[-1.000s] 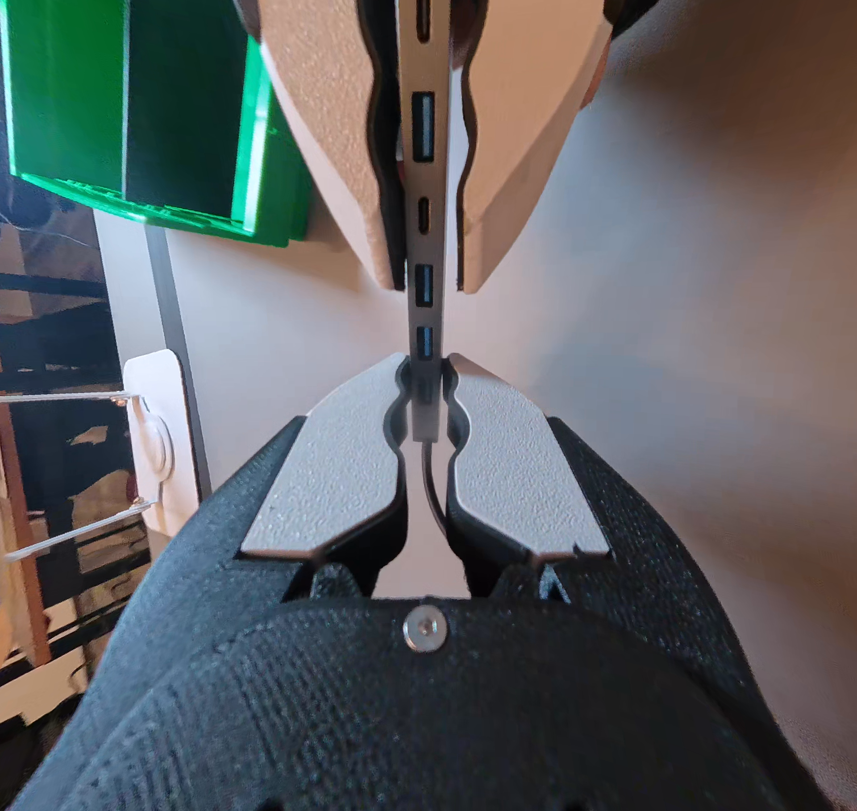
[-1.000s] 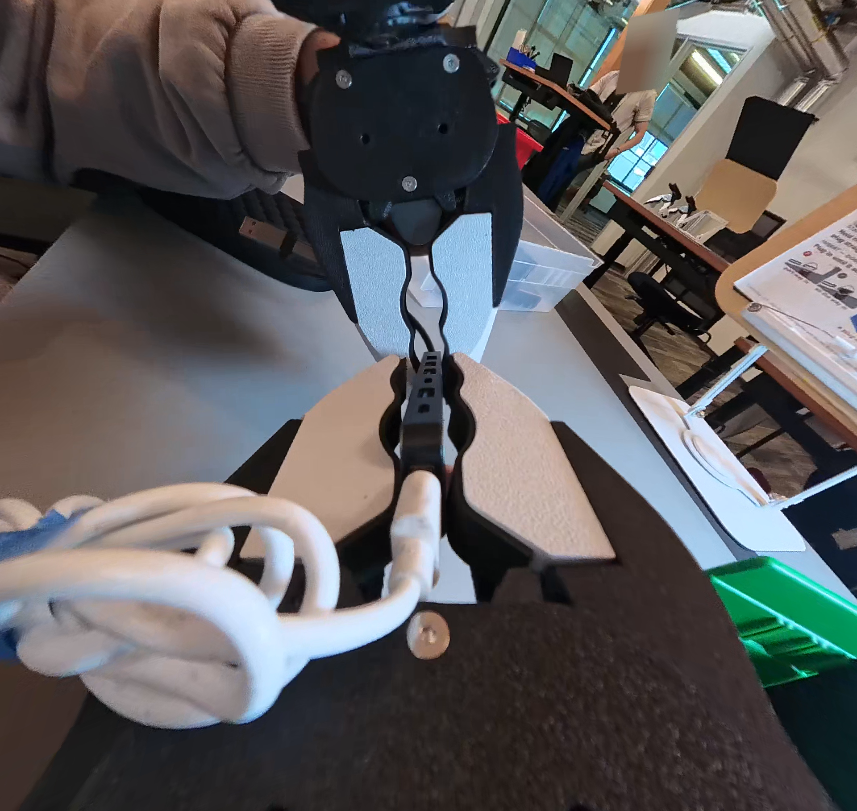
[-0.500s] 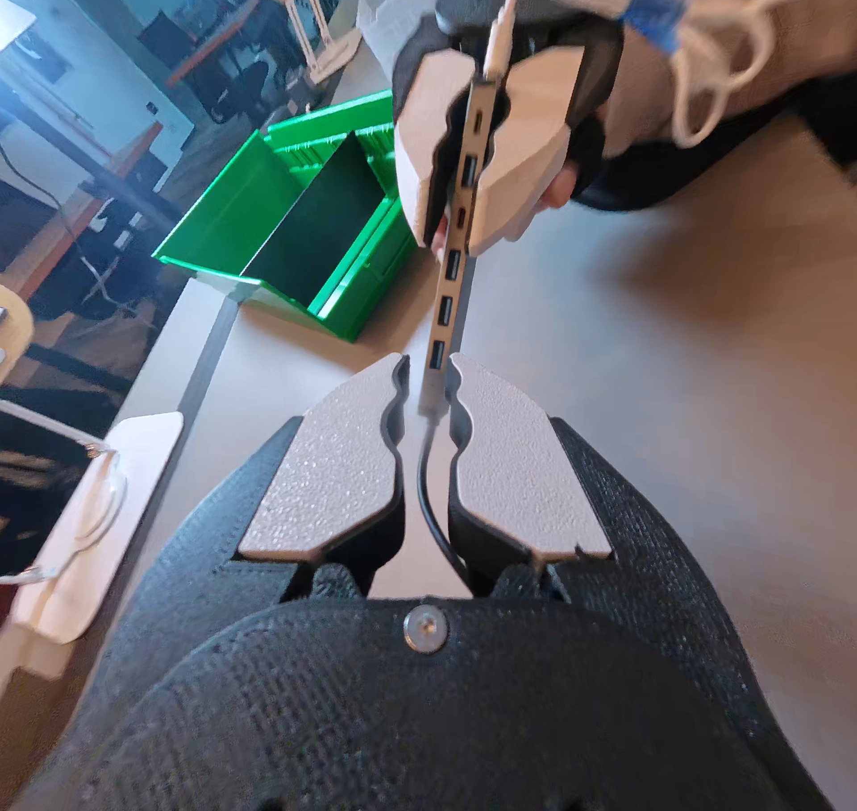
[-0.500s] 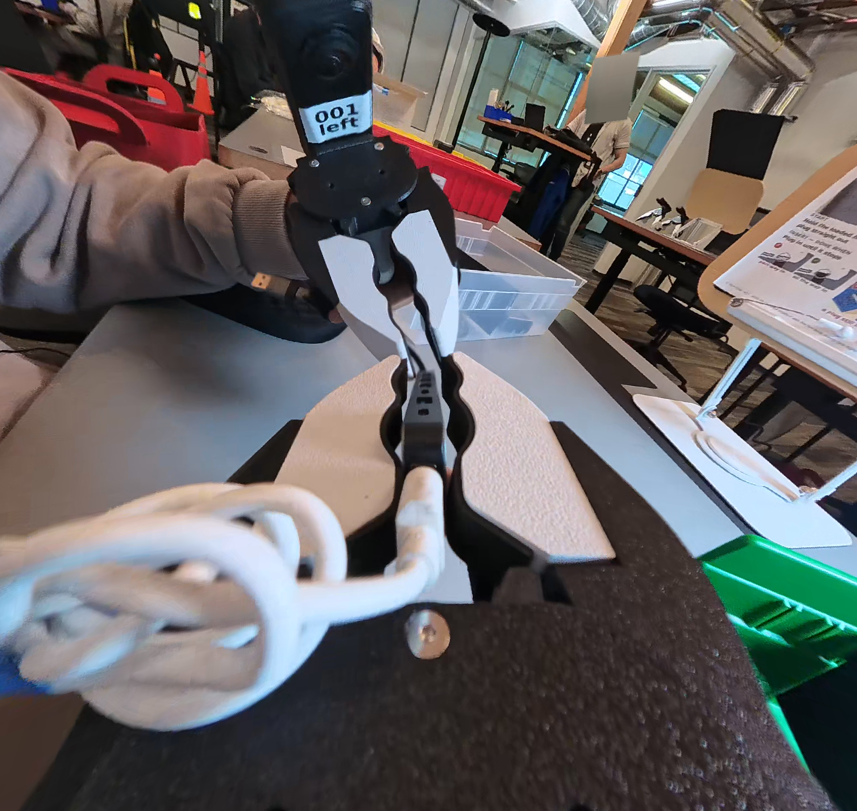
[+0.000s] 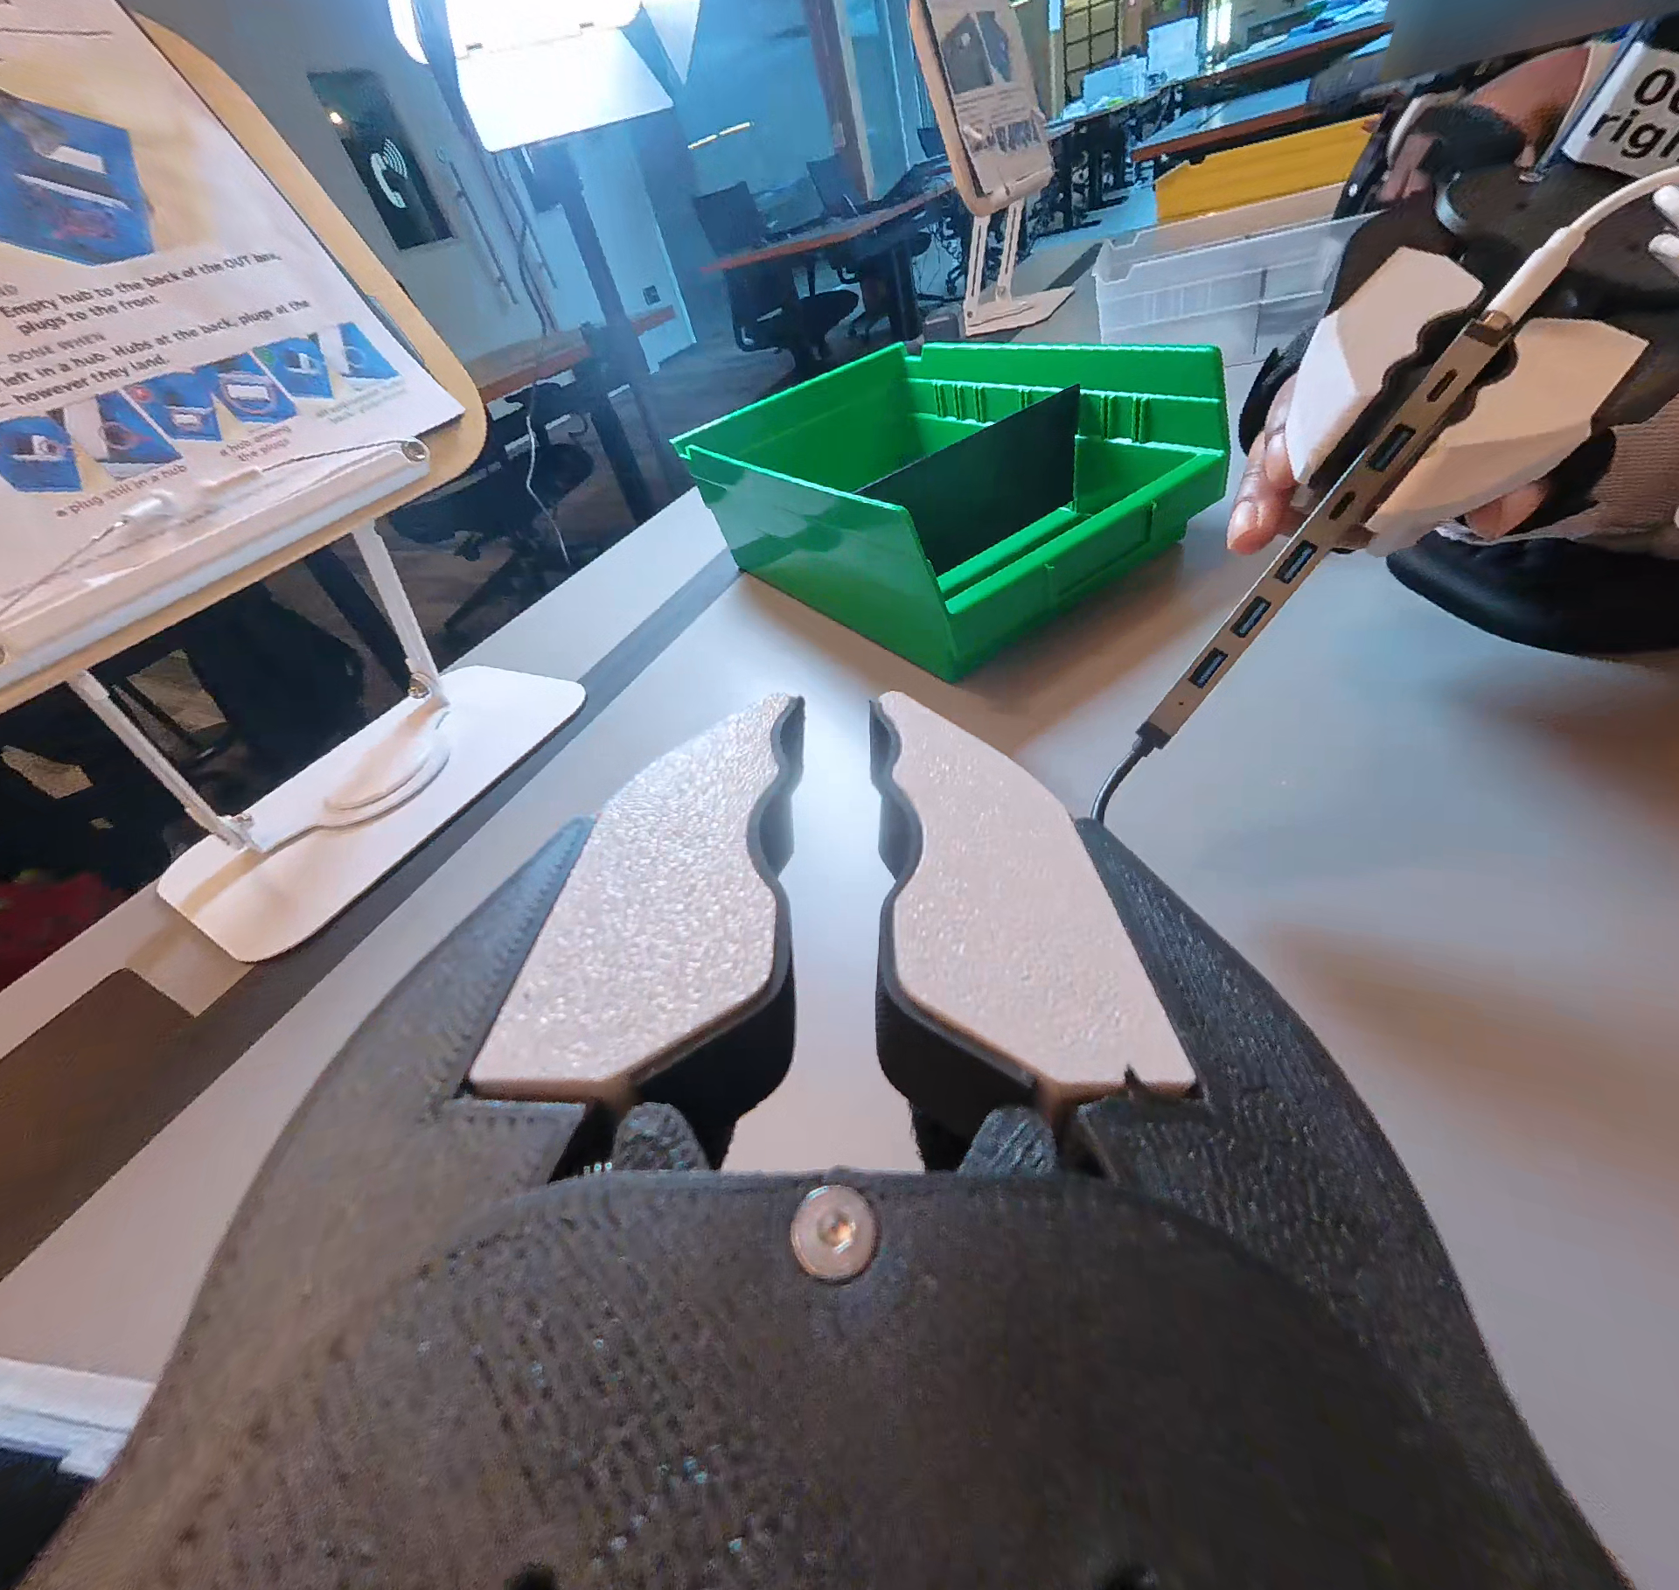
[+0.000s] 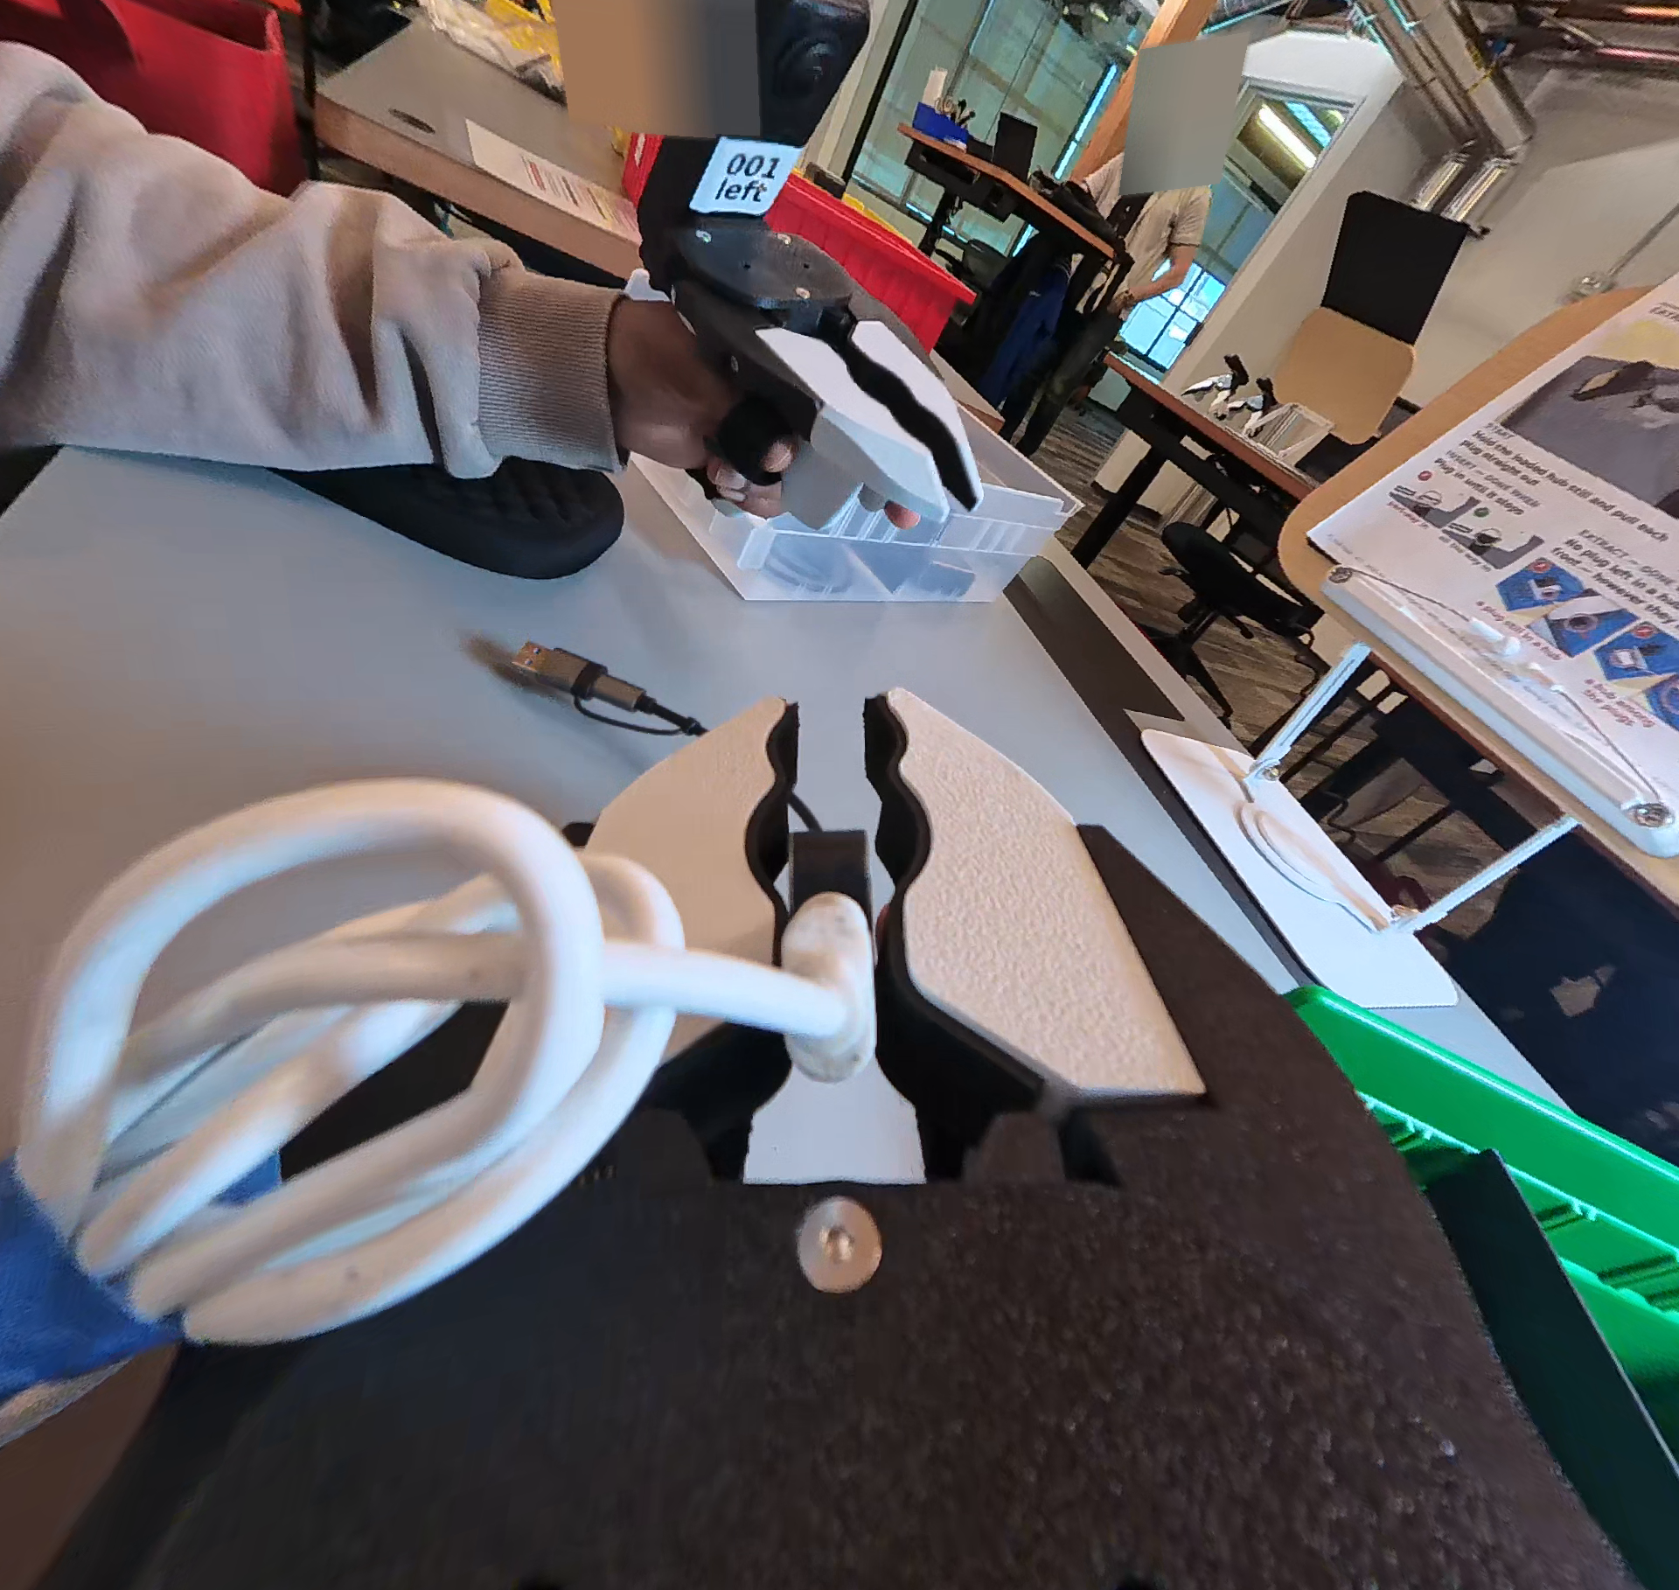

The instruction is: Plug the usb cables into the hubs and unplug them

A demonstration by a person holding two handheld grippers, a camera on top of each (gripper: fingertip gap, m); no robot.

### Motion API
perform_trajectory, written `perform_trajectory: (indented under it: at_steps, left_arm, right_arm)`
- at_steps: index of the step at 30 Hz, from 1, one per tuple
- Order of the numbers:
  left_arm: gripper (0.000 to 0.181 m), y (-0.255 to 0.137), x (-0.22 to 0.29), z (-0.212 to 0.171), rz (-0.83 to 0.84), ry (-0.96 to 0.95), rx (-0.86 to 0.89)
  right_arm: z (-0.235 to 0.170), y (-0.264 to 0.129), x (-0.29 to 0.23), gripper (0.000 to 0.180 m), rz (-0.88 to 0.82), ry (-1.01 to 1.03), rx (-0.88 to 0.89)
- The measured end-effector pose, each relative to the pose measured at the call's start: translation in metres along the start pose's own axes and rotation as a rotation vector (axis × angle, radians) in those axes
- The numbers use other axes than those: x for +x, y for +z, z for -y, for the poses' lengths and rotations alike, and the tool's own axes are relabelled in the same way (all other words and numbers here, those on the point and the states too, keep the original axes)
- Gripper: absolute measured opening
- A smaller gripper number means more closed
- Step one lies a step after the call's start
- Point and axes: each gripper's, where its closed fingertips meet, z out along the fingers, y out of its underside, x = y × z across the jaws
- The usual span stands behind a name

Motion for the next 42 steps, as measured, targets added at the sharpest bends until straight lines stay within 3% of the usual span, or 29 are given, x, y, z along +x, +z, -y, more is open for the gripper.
perform_trajectory:
  at_steps: [2, 6, 9, 11, 12, 15, 17, 19, 23, 30, 36, 40, 42]
  left_arm:
    - [0.015, 0.003, 0.009, -0.003, -0.037, 0.011, -0.011]
    - [0.038, 0.015, 0.073, -0.007, -0.320, 0.033, -0.009]
    - [0.046, 0.033, 0.115, -0.018, -0.393, 0.159, -0.070]
    - [0.035, 0.050, 0.128, -0.034, -0.354, 0.323, -0.154]
    - [0.016, 0.056, 0.132, -0.035, -0.329, 0.383, -0.160]
    - [0.015, 0.060, 0.116, -0.034, -0.226, 0.490, -0.228]
    - [0.013, 0.053, 0.100, -0.033, -0.153, 0.577, -0.246]
    - [0.012, 0.047, 0.097, -0.040, -0.132, 0.652, -0.274]
    - [0.011, 0.046, 0.100, -0.057, -0.133, 0.735, -0.388]
    - [0.013, 0.043, 0.101, -0.053, -0.148, 0.705, -0.342]
    - [0.024, 0.037, 0.089, -0.033, -0.133, 0.539, -0.220]
    - [0.025, 0.027, 0.082, -0.001, -0.164, 0.302, -0.041]
    - [0.023, 0.017, 0.070, 0.023, -0.155, 0.172, 0.077]
  right_arm:
    - [0.001, 0.000, 0.000, 0.015, -0.001, 0.004, 0.012]
    - [0.016, 0.001, -0.005, 0.015, 0.007, 0.015, 0.074]
    - [0.029, 0.002, -0.013, 0.016, 0.033, 0.030, 0.133]
    - [0.036, 0.004, -0.019, 0.016, 0.062, 0.049, 0.168]
    - [0.036, 0.006, -0.022, 0.015, 0.075, 0.052, 0.167]
    - [0.025, 0.009, -0.020, 0.016, 0.047, 0.010, 0.102]
    - [0.003, 0.012, -0.017, 0.019, 0.032, -0.067, -0.034]
    - [-0.021, 0.017, -0.017, 0.020, 0.003, -0.166, -0.161]
    - [-0.040, 0.028, -0.027, 0.014, 0.016, -0.220, -0.227]
    - [-0.035, 0.028, -0.028, 0.011, 0.002, -0.276, -0.226]
    - [-0.029, 0.020, -0.017, 0.011, -0.045, -0.262, -0.199]
    - [-0.021, 0.015, -0.007, 0.168, -0.085, -0.247, -0.173]
    - [-0.018, 0.012, -0.003, 0.166, -0.106, -0.240, -0.158]
